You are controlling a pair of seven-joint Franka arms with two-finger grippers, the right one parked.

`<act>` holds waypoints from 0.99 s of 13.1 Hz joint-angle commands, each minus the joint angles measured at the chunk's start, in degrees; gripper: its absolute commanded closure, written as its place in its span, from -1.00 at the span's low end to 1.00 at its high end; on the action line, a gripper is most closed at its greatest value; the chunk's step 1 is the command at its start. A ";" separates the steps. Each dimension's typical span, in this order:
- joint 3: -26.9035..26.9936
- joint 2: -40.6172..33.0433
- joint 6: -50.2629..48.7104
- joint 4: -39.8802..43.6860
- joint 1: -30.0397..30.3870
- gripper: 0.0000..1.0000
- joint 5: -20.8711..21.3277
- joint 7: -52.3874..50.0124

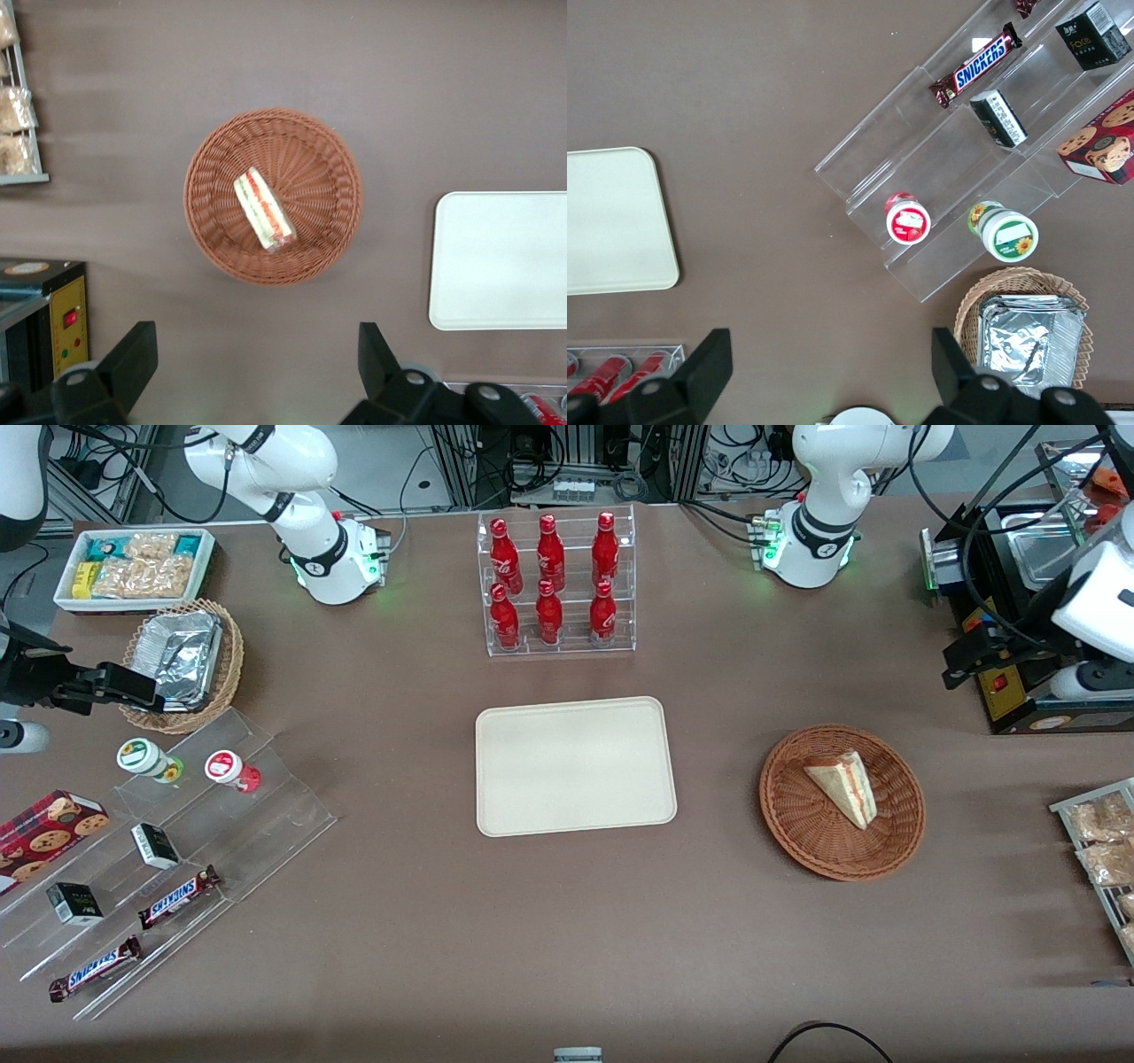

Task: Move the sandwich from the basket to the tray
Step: 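Move the left gripper over the wrapped sandwich in the wicker basket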

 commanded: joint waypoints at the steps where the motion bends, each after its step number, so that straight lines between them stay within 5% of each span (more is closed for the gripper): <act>1: 0.81 0.40 -2.87 1.24 -1.18 -1.00 -0.50 0.52; 7: 0.46 1.89 1.32 -3.67 -1.18 -1.00 2.40 0.08; 13: 0.37 0.93 25.47 -24.67 -1.35 -1.00 2.49 -10.96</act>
